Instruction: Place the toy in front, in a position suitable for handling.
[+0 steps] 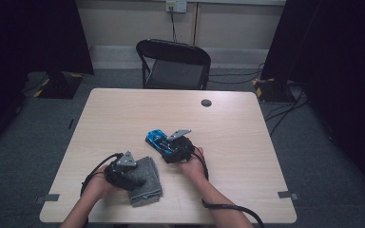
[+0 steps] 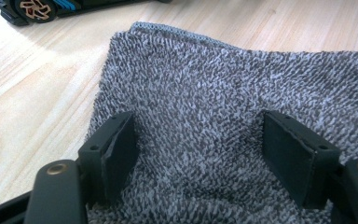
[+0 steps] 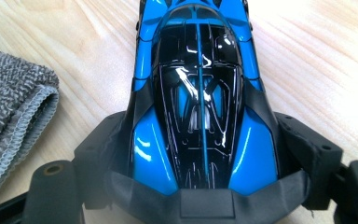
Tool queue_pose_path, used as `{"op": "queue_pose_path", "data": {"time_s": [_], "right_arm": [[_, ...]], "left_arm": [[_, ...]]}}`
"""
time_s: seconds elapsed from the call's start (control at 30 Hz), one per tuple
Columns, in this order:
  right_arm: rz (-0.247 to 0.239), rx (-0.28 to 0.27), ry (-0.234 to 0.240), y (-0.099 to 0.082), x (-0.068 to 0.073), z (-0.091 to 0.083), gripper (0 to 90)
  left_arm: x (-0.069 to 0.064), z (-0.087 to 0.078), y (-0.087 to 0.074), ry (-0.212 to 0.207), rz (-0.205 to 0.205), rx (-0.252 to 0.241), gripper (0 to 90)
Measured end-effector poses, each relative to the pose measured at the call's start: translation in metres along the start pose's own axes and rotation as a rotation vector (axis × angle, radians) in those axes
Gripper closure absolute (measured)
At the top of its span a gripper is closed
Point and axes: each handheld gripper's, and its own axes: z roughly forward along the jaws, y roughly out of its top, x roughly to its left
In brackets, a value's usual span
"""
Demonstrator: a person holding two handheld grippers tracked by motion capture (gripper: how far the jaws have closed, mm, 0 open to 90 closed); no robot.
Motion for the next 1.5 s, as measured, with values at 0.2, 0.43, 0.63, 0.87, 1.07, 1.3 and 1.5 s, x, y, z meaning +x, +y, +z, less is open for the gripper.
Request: {"op": "queue_pose_path", "data": {"time_s": [0.2, 0.43, 0.63, 0.87, 1.07, 1.3, 1.5], "right_arm": [[0.002, 0.006, 0.015, 0.004, -0.003, -0.006, 24.7], [0.003, -0.003, 0.034, 0.016, -0.008, -0.020, 24.8], [0.021, -0.021, 0.038, 0.022, -0.012, -0.030, 24.9], [0.032, -0.029, 0.045, 0.027, -0.018, -0.037, 25.0], [0.037, -0.046, 0.041, 0.033, -0.023, -0.045, 24.9], [0.047, -0.067, 0.032, 0.037, -0.033, -0.061, 25.0], [0.068, -0.079, 0.007, 0.027, -0.049, -0.082, 25.0]], "left_arm": [[0.001, 0.000, 0.000, -0.004, 0.000, 0.000, 26.3], [0.000, 0.000, 0.000, -0.003, -0.004, -0.001, 26.3], [0.000, 0.000, 0.000, -0.004, -0.004, -0.003, 26.3], [0.000, 0.000, 0.000, -0.004, -0.005, -0.002, 26.3], [0.000, 0.000, 0.000, -0.002, -0.003, -0.001, 26.3], [0.001, 0.000, -0.001, -0.003, -0.003, -0.007, 26.2], [0.000, 0.000, 0.000, -0.003, -0.006, -0.008, 26.2]]}}
